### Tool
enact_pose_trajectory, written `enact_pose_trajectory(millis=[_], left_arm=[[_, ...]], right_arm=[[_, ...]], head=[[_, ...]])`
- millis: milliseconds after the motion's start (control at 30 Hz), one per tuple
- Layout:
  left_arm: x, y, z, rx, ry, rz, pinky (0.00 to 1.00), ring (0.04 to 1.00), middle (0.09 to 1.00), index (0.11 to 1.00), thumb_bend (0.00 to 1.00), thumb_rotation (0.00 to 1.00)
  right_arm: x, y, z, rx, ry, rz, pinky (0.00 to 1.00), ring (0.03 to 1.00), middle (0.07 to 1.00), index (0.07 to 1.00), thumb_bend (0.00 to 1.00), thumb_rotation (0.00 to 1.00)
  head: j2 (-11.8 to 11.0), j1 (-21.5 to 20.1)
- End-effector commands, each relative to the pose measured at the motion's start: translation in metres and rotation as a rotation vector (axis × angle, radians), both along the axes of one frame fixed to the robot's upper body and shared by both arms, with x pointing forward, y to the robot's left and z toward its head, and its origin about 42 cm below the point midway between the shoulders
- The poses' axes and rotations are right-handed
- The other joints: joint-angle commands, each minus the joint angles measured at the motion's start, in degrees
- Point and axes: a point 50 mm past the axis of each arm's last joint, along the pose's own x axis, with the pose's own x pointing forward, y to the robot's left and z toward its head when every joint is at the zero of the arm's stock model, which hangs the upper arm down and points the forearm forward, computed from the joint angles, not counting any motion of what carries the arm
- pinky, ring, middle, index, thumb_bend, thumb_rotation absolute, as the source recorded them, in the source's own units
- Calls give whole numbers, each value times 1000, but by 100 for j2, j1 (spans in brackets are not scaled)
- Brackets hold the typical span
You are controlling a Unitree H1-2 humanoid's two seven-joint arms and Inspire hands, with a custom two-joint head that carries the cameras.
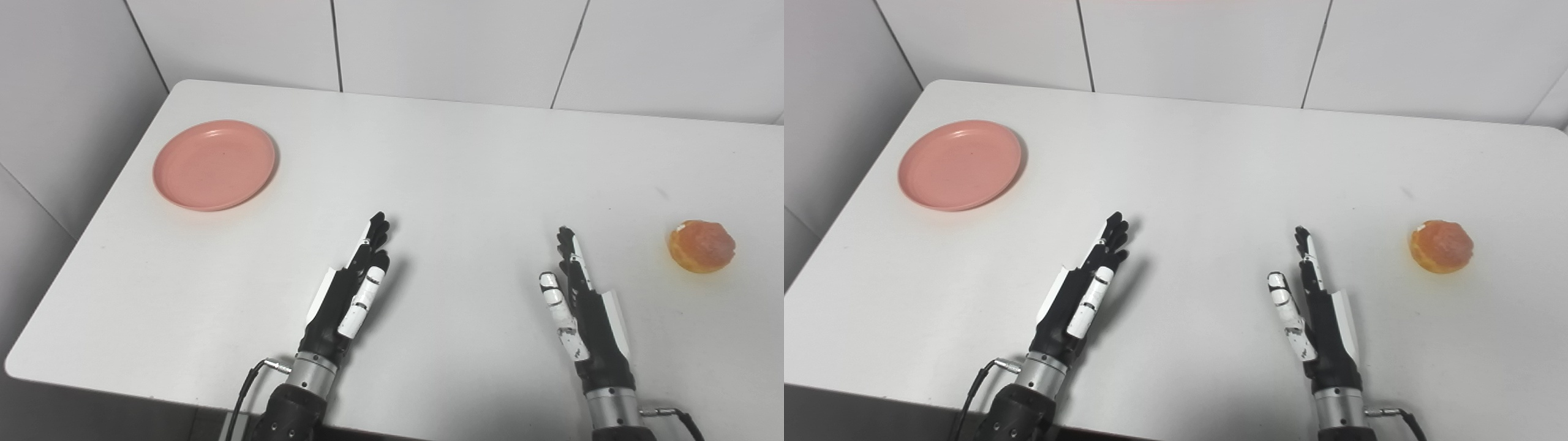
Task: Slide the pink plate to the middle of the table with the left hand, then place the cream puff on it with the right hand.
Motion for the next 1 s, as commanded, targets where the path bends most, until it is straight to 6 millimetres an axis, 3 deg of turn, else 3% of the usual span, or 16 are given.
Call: enact_pose_trajectory(millis=[0, 233, 967], left_arm=[[-5, -12, -16, 2, 43, -9, 955, 985, 994, 984, 477, 1000], [-4, -22, -21, 17, 40, -13, 958, 983, 995, 985, 497, 1000], [-2, -27, -20, 37, 25, -2, 950, 978, 992, 987, 494, 1000]], right_arm=[[-2, -9, -4, 1, -26, 6, 1000, 1000, 1000, 1000, 197, 1000], [-2, -16, -6, 7, -27, 9, 1000, 1000, 1000, 1000, 178, 1000], [-3, -16, -2, 17, -22, 9, 1000, 1000, 1000, 1000, 121, 1000]], head=[[-88, 143], [-250, 429], [-207, 557]])
